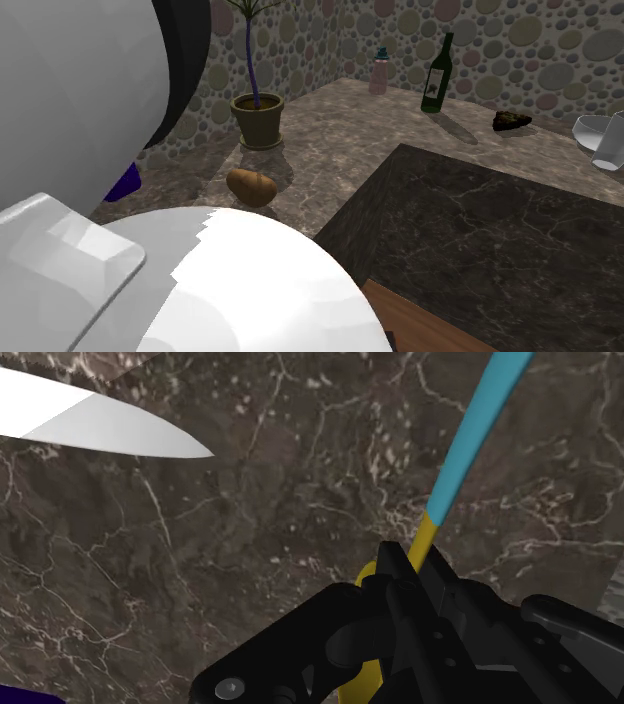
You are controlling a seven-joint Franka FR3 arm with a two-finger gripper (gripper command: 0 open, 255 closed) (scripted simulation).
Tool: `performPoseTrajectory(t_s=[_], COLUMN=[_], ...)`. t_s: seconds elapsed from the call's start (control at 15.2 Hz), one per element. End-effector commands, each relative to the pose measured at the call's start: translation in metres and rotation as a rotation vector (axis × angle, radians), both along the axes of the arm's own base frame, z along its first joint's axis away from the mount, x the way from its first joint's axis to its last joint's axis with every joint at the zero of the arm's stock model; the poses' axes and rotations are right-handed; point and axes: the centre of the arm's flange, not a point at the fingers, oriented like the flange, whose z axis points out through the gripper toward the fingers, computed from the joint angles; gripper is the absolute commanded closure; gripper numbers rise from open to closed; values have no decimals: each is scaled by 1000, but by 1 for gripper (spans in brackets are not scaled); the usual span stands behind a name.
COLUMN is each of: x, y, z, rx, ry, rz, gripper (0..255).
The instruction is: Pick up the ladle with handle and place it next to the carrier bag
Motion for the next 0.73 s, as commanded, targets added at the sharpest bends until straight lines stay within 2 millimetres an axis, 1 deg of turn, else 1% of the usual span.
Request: performPoseTrajectory(t_s=[0.0, 0.59, 0.66], x=[-1, -1, -1], y=[-1, -1, -1], z=[-11, -59, -59], rx=[0, 0, 0], ry=[0, 0, 0], rz=[0, 0, 0], gripper=[255, 255, 255])
